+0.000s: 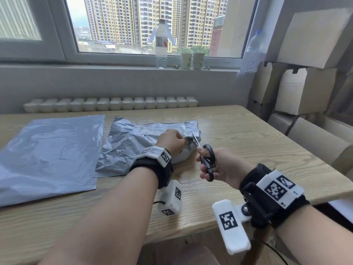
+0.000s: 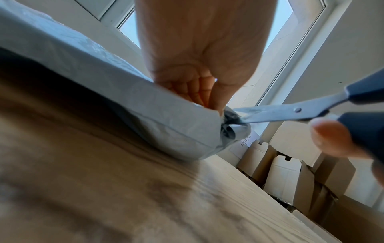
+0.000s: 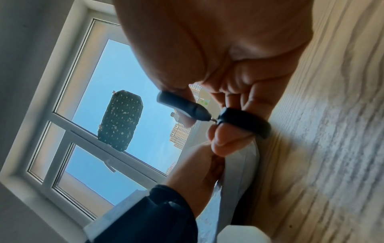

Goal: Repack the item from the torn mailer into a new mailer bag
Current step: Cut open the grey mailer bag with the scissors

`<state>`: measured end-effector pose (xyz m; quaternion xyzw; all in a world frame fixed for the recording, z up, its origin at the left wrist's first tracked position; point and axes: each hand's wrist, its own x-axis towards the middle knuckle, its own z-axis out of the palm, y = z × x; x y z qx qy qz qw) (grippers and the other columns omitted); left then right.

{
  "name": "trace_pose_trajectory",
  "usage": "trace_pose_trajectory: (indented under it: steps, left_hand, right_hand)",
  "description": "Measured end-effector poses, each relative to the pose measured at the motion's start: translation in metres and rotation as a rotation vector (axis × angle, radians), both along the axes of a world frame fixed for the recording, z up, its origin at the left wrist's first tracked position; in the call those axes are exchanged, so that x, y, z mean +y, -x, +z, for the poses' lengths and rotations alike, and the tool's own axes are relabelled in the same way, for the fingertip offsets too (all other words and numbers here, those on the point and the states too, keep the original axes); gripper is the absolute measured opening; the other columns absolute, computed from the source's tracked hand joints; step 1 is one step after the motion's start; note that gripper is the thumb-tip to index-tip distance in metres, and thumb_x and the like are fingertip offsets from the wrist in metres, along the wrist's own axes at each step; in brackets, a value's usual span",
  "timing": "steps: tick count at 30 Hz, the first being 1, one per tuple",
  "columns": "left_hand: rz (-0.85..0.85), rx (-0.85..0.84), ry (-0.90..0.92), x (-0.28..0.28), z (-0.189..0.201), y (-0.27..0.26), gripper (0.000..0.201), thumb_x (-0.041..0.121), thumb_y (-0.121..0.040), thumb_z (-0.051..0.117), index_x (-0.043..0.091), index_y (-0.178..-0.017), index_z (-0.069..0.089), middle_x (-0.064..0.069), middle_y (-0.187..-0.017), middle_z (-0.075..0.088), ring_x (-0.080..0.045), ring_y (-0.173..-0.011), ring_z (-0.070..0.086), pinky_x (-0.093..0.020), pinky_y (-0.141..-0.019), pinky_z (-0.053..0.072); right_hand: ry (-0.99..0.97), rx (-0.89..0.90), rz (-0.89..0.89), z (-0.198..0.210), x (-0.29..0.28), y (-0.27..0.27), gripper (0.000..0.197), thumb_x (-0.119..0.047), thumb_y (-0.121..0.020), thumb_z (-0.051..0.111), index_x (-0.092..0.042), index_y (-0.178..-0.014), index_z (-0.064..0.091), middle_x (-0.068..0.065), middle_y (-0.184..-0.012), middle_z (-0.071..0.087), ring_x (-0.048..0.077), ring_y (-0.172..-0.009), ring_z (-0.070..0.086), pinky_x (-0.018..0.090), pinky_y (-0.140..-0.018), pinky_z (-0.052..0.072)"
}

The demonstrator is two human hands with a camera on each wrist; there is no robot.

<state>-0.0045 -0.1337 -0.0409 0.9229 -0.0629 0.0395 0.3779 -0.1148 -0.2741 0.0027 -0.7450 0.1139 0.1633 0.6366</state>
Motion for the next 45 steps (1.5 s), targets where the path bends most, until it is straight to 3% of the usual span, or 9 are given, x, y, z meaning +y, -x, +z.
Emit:
trace_pose_trajectory:
  steps: [5, 9, 12, 16, 21, 28, 33, 38, 45]
  left_hand:
    - [-0.012, -0.009, 0.043, -0.002, -0.002, -0.001, 0.022, 0.029, -0.091, 0.061, 0.012, -0.078, 0.069, 0.0, -0.068, 0.063, -0.017, -0.067, 0.058, -0.026, -0.063, 0.045]
    - [-0.04, -0.027, 0.036, -0.004, 0.0, 0.003, 0.019, 0.025, -0.088, 0.063, 0.016, -0.073, 0.067, 0.006, -0.06, 0.058, -0.015, -0.063, 0.057, -0.025, -0.061, 0.043]
    - [-0.036, -0.022, 0.039, -0.004, 0.0, 0.003, 0.011, 0.023, -0.085, 0.066, 0.016, -0.078, 0.069, 0.003, -0.068, 0.063, -0.016, -0.071, 0.061, -0.029, -0.066, 0.05]
    - [-0.044, 0.003, 0.065, -0.003, -0.001, 0.004, 0.012, 0.023, -0.083, 0.069, 0.012, -0.085, 0.073, -0.002, -0.077, 0.07, -0.02, -0.077, 0.066, -0.036, -0.075, 0.058]
    - [-0.053, -0.018, 0.015, -0.004, -0.001, 0.007, 0.01, 0.024, -0.084, 0.07, 0.014, -0.087, 0.072, -0.001, -0.081, 0.07, -0.018, -0.08, 0.067, -0.032, -0.076, 0.057]
    - [-0.108, 0.002, 0.002, 0.0, -0.002, 0.007, 0.004, 0.022, -0.083, 0.071, 0.018, -0.082, 0.069, 0.0, -0.083, 0.07, -0.019, -0.082, 0.067, -0.034, -0.079, 0.057]
    - [-0.133, 0.01, 0.034, 0.004, -0.003, 0.007, 0.002, 0.017, -0.081, 0.072, 0.017, -0.081, 0.07, -0.006, -0.087, 0.073, -0.023, -0.084, 0.068, -0.037, -0.081, 0.057]
    - [-0.121, 0.015, 0.04, 0.004, -0.005, 0.005, 0.004, 0.018, -0.081, 0.072, 0.015, -0.083, 0.072, -0.006, -0.084, 0.073, -0.024, -0.083, 0.069, -0.037, -0.08, 0.057]
    - [-0.155, 0.022, 0.018, 0.006, -0.003, 0.007, 0.005, 0.018, -0.081, 0.073, 0.015, -0.085, 0.071, -0.004, -0.091, 0.073, -0.019, -0.088, 0.067, -0.033, -0.083, 0.055]
  right_hand:
    - [0.01, 0.022, 0.04, 0.003, -0.001, 0.001, 0.028, -0.028, -0.095, 0.055, 0.0, -0.097, 0.054, 0.01, -0.066, 0.049, 0.019, -0.056, 0.051, 0.019, -0.037, 0.046]
    - [0.024, 0.014, 0.008, 0.004, 0.004, -0.005, 0.026, -0.028, -0.095, 0.056, -0.004, -0.084, 0.054, 0.009, -0.064, 0.049, 0.016, -0.049, 0.051, 0.018, -0.037, 0.045]
    - [0.007, -0.001, -0.014, 0.001, 0.009, -0.008, 0.027, -0.025, -0.095, 0.057, -0.005, -0.078, 0.055, 0.009, -0.063, 0.048, 0.014, -0.041, 0.05, 0.018, -0.036, 0.045]
    - [0.031, -0.021, -0.035, -0.004, 0.011, -0.009, 0.024, -0.023, -0.095, 0.057, -0.005, -0.079, 0.056, 0.012, -0.066, 0.048, 0.019, -0.048, 0.051, 0.017, -0.035, 0.043]
    - [0.003, -0.016, -0.044, -0.003, 0.007, -0.01, 0.024, -0.018, -0.094, 0.058, -0.003, -0.075, 0.056, 0.008, -0.065, 0.047, 0.011, -0.04, 0.047, 0.017, -0.034, 0.042]
    - [0.028, 0.047, 0.046, -0.007, 0.001, -0.01, 0.029, -0.031, -0.095, 0.056, -0.001, -0.093, 0.054, 0.01, -0.065, 0.049, 0.019, -0.052, 0.052, 0.02, -0.039, 0.046]
    - [0.026, 0.075, 0.045, -0.005, 0.007, -0.016, 0.029, -0.032, -0.096, 0.054, -0.003, -0.093, 0.053, 0.008, -0.064, 0.049, 0.017, -0.05, 0.052, 0.02, -0.038, 0.046]
    - [-0.051, 0.007, -0.046, -0.007, 0.011, -0.017, 0.02, -0.016, -0.094, 0.058, -0.004, -0.079, 0.057, 0.006, -0.066, 0.049, 0.008, -0.037, 0.048, 0.016, -0.035, 0.043]
    - [-0.054, 0.053, 0.008, -0.009, 0.001, -0.015, 0.026, -0.025, -0.094, 0.058, 0.0, -0.093, 0.057, 0.008, -0.066, 0.051, 0.014, -0.047, 0.053, 0.019, -0.04, 0.047]
